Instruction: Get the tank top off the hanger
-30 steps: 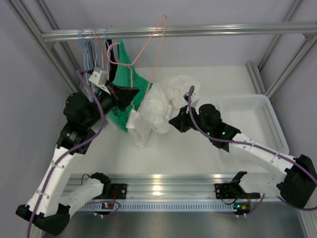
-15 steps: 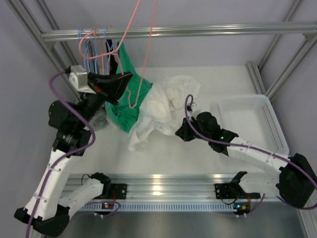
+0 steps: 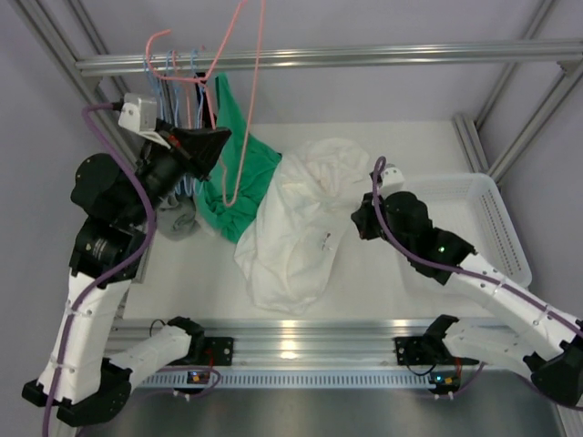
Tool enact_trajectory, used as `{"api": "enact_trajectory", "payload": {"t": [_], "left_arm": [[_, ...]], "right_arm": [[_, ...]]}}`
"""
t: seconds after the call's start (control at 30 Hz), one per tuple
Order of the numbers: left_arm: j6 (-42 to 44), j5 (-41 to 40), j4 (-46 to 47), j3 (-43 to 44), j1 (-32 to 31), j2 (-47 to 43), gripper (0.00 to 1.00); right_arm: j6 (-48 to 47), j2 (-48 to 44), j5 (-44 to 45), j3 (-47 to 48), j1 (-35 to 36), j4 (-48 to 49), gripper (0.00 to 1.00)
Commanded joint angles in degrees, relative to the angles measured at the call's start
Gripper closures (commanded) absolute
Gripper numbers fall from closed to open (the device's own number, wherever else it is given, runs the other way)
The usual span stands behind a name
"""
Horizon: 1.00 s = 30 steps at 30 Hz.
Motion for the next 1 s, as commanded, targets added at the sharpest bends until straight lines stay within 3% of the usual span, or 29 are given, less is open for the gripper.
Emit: {"api": "enact_trajectory", "payload": {"t": [0.0, 0.1, 0.27, 0.43, 0.57, 0.67, 0.7, 0.77, 0.97], "left_arm": [[0.87, 0.37, -23.91, 2.17, -0.11, -4.10, 1.00], [2.71, 0.13, -31.69, 0.42, -0.11, -8.67, 1.00], [2.98, -1.73, -42.51, 1.81, -0.11, -12.55, 1.00], [5.52, -2.43, -51.04, 0.86, -0.11, -8.70, 1.00], [4.30, -10.32, -50.44, -1.44, -0.11, -3.16, 1.00], [1.58, -14.12, -46.40, 3.37, -0.11, 2.91, 1.00], [1.49, -12.81, -43.52, 4.62, -0.11, 4.31, 1.00], [1.40, -12.62, -41.65, 7.43, -0.11, 8.18, 1.00], [2.81, -13.85, -41.21, 18.50, -0.20, 20.49, 1.00]], "right_arm": [[-2.05, 0.61, 5.65, 0.28, -2.08, -6.92, 1.00], [-2.41, 2.36, 5.74, 0.02, -2.52, -6.83, 1.00], [-3.11, 13.34, 1.02, 2.30, -2.53, -2.19, 1.00], [-1.18, 19.06, -1.37, 0.81, -2.53, 3.18, 1.00], [-1.53, 21.26, -3.92, 0.72, -2.53, 5.73, 1.00], [-1.61, 22.41, -3.92, 1.95, -2.44, 6.35, 0.81], [-1.27, 22.32, -3.75, 2.30, -2.44, 6.35, 0.39], [-0.74, 20.57, -2.52, 1.96, -2.44, 6.35, 0.01], [-1.97, 16.17, -0.32, -0.59, -2.88, 6.00, 0.01]]}}
